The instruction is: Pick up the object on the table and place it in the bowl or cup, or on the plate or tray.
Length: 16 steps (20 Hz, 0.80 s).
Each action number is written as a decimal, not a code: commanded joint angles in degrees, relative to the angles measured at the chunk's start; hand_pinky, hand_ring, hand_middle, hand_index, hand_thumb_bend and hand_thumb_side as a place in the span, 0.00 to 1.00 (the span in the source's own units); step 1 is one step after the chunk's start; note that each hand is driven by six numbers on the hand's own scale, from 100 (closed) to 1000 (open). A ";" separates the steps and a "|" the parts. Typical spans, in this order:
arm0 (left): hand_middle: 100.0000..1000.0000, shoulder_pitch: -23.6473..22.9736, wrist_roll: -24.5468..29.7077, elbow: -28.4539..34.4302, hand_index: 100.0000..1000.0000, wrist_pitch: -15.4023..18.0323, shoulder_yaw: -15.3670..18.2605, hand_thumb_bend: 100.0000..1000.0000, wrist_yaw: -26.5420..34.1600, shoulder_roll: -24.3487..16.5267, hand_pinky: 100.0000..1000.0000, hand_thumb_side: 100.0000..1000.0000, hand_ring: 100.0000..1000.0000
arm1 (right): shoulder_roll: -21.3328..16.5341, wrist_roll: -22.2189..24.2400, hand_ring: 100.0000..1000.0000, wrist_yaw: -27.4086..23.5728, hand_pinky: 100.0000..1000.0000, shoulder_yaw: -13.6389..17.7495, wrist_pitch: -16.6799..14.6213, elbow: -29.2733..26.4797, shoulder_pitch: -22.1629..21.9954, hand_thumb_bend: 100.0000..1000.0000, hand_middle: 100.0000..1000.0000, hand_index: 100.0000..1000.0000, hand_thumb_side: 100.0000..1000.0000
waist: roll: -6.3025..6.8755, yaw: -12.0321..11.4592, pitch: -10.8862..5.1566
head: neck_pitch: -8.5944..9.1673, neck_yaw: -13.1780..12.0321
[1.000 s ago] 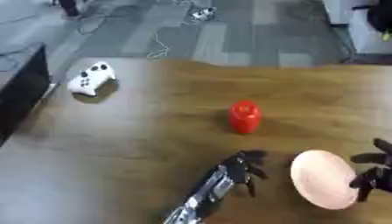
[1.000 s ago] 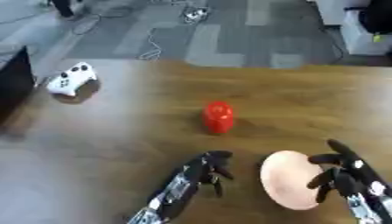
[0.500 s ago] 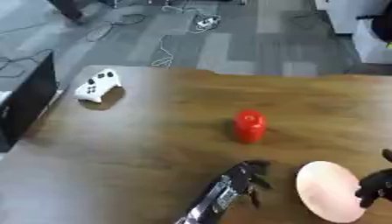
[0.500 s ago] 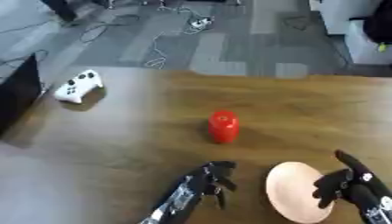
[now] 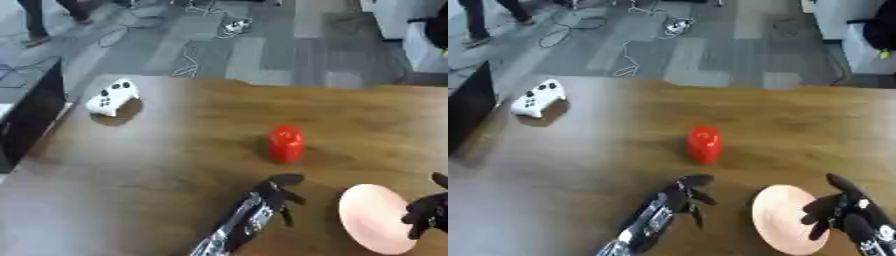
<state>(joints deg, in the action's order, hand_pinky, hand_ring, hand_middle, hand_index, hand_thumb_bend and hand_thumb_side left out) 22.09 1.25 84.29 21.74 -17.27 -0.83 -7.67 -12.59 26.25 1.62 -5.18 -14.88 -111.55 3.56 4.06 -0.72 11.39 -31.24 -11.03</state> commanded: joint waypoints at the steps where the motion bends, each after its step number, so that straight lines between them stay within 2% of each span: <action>1: 0.84 3.38 -4.00 0.16 0.92 -0.86 3.68 0.04 -4.53 -2.60 0.37 0.81 0.71 | -0.42 0.23 0.56 -0.12 0.42 0.15 0.04 -0.51 -0.17 0.00 0.62 1.00 0.91 | -0.12 0.01 -1.11 | -0.23 0.47; 3: 0.84 5.42 -6.78 -0.59 0.92 -2.36 4.92 0.03 -6.83 -3.35 0.37 0.81 0.72 | -0.39 0.33 0.56 -0.06 0.42 0.09 -0.04 -0.50 -0.24 0.00 0.62 1.00 0.91 | -0.15 0.24 -1.17 | -0.23 0.51; 4: 0.85 6.38 -7.96 -1.08 0.93 -3.22 5.33 0.04 -7.75 -3.78 0.38 0.77 0.74 | -0.39 0.39 0.55 -0.02 0.42 0.05 -0.11 -0.51 -0.30 0.00 0.62 1.00 0.91 | -0.15 0.34 -1.22 | -0.33 0.51; 5: 0.85 7.34 -9.04 -1.62 0.92 -4.08 5.67 0.04 -8.62 -4.19 0.37 0.78 0.74 | -0.39 0.44 0.55 0.02 0.42 0.00 -0.17 -0.51 -0.34 0.00 0.62 1.00 0.91 | -0.15 0.45 -1.25 | -0.42 0.48; 6: 0.86 8.24 -9.88 -2.10 0.93 -4.75 6.00 0.08 -9.41 -4.65 0.38 0.71 0.75 | -0.39 0.49 0.55 0.04 0.42 -0.04 -0.21 -0.49 -0.37 0.00 0.61 1.00 0.91 | -0.13 0.54 -1.30 | -0.57 0.52; 7: 0.86 9.18 -10.63 -2.67 0.93 -5.37 6.38 0.07 -10.29 -5.11 0.38 0.73 0.74 | -0.39 0.56 0.55 0.03 0.42 -0.10 -0.25 -0.48 -0.38 0.00 0.61 1.00 0.91 | -0.12 0.62 -1.32 | -0.64 0.51; 8: 0.86 10.08 -11.27 -3.26 0.94 -5.85 6.80 0.11 -11.12 -5.59 0.39 0.66 0.75 | -0.39 0.67 0.55 0.00 0.41 -0.18 -0.30 -0.47 -0.38 0.00 0.61 1.00 0.91 | -0.12 0.68 -1.34 | -0.62 0.53; 9: 0.86 11.01 -11.89 -4.01 0.94 -6.26 7.33 0.10 -12.03 -6.08 0.38 0.67 0.75 | -0.39 0.82 0.55 -0.06 0.41 -0.26 -0.36 -0.48 -0.38 0.00 0.61 1.00 0.91 | -0.12 0.77 -1.35 | -0.56 0.52; 10: 0.86 11.91 -12.53 -4.82 0.94 -6.52 7.93 0.17 -12.98 -6.54 0.39 0.61 0.75 | -0.39 0.96 0.55 -0.12 0.41 -0.31 -0.42 -0.48 -0.39 0.00 0.61 1.00 0.90 | -0.14 0.85 -1.37 | -0.52 0.60; 11: 0.86 12.68 -13.14 -5.73 0.94 -6.62 8.50 0.15 -13.90 -6.86 0.39 0.62 0.75 | -0.39 1.09 0.55 -0.17 0.41 -0.35 -0.48 -0.50 -0.39 0.00 0.61 1.00 0.91 | -0.16 0.95 -1.36 | -0.50 0.65; 12: 0.87 13.24 -13.67 -6.63 0.94 -6.62 8.93 0.20 -14.69 -7.02 0.40 0.61 0.76 | -0.39 1.18 0.54 -0.21 0.41 -0.37 -0.53 -0.53 -0.38 0.00 0.61 1.00 0.90 | -0.18 1.05 -1.34 | -0.48 0.71; 13: 0.87 13.82 -14.12 -7.85 0.93 -6.54 9.40 0.20 -15.45 -7.11 0.40 0.61 0.76 | -0.38 1.30 0.54 -0.24 0.41 -0.42 -0.59 -0.56 -0.37 0.00 0.61 1.00 0.90 | -0.21 1.20 -1.30 | -0.45 0.74; 15: 0.87 14.56 -14.54 -10.70 0.93 -5.80 10.06 0.19 -16.55 -6.90 0.39 0.65 0.75 | -0.33 1.52 0.54 -0.28 0.41 -0.51 -0.66 -0.60 -0.31 0.00 0.61 1.00 0.90 | -0.25 1.41 -1.14 | -0.37 0.70; 16: 0.87 14.81 -14.60 -12.13 0.94 -5.19 10.30 0.17 -16.86 -6.74 0.39 0.70 0.75 | -0.30 1.64 0.54 -0.31 0.41 -0.57 -0.68 -0.61 -0.27 0.00 0.61 1.00 0.90 | -0.28 1.50 -1.06 | -0.28 0.65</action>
<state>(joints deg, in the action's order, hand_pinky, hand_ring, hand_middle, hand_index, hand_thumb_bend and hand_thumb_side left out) 35.87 -12.98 72.87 16.10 -7.86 -16.71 -13.35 -12.59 27.60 1.59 -5.61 -15.45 -111.41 3.12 4.07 0.78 11.18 -31.69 -10.59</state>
